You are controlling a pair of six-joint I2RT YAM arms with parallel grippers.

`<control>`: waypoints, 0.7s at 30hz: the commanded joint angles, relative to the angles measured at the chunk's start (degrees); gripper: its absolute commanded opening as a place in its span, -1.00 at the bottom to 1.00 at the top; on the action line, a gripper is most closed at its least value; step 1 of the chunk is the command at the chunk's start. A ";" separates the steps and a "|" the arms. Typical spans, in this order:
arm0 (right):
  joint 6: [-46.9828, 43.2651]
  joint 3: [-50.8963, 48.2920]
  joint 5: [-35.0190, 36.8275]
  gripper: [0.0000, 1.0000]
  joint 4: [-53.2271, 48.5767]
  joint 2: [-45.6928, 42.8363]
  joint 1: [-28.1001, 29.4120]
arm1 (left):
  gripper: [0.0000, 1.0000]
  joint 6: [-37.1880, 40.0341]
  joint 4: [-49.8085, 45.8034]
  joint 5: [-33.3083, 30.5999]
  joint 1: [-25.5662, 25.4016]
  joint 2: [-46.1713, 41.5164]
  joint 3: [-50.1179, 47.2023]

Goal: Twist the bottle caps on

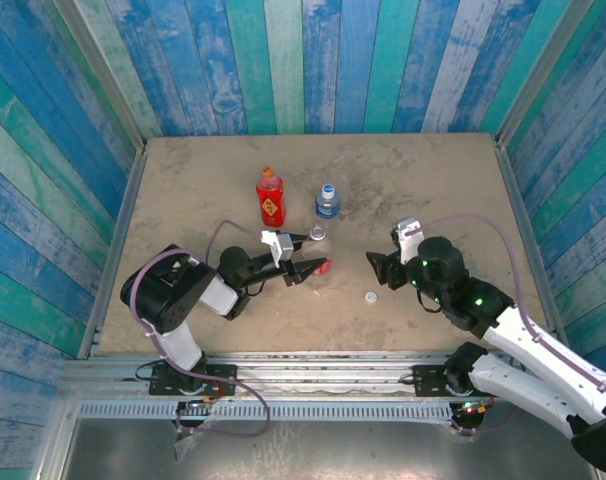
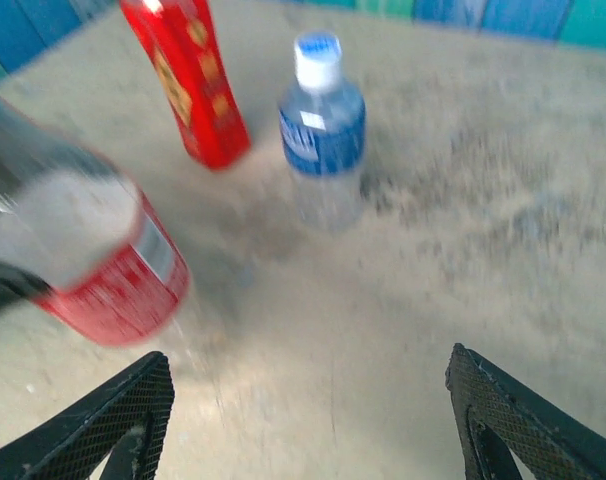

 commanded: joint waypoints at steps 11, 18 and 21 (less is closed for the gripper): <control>9.76 -7.65 1.84 0.23 1.88 16.61 3.49 | 0.23 4.93 -5.69 -3.78 0.00 -1.95 -3.13; 10.31 -8.82 0.80 0.02 4.59 21.88 3.98 | 0.23 8.70 -14.60 -5.05 0.00 -6.35 -2.74; 9.88 -8.41 -0.61 0.00 5.26 24.14 4.02 | 0.23 8.25 -13.98 -4.86 0.06 -5.72 -2.67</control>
